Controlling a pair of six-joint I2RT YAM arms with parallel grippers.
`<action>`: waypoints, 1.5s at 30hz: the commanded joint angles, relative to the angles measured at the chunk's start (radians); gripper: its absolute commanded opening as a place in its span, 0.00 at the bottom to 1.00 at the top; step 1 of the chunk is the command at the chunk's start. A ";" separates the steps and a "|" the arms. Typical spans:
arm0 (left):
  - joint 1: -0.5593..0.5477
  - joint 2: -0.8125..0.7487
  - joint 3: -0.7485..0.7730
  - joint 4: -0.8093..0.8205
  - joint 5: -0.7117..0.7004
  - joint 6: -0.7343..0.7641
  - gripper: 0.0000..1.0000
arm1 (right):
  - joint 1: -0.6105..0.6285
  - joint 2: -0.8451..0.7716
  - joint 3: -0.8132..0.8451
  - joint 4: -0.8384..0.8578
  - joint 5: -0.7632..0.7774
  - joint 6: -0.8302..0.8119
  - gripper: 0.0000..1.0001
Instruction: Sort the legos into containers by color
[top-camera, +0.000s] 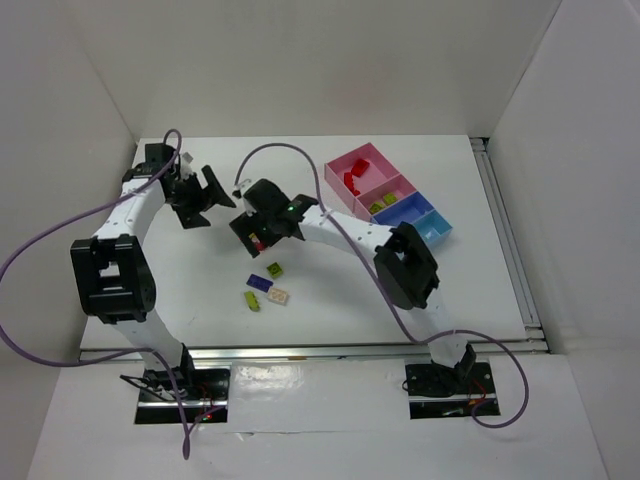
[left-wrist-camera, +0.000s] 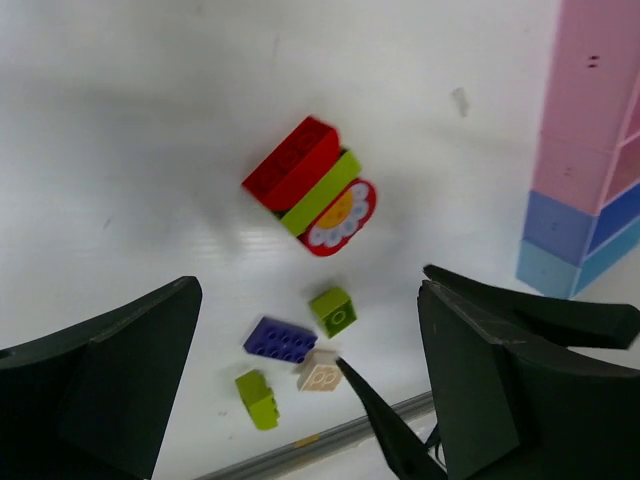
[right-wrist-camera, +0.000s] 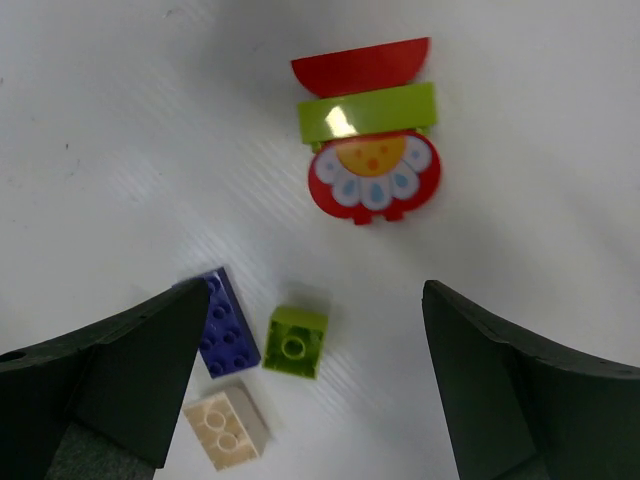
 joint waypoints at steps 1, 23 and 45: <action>-0.008 -0.105 0.008 -0.008 -0.060 0.040 1.00 | 0.006 0.080 0.142 -0.059 0.059 -0.035 0.95; 0.074 -0.088 -0.028 0.012 0.028 0.073 1.00 | -0.089 0.314 0.302 -0.046 -0.114 -0.135 0.82; -0.119 0.032 -0.080 0.097 -0.093 0.068 0.87 | -0.118 0.045 0.051 -0.033 -0.079 0.003 0.71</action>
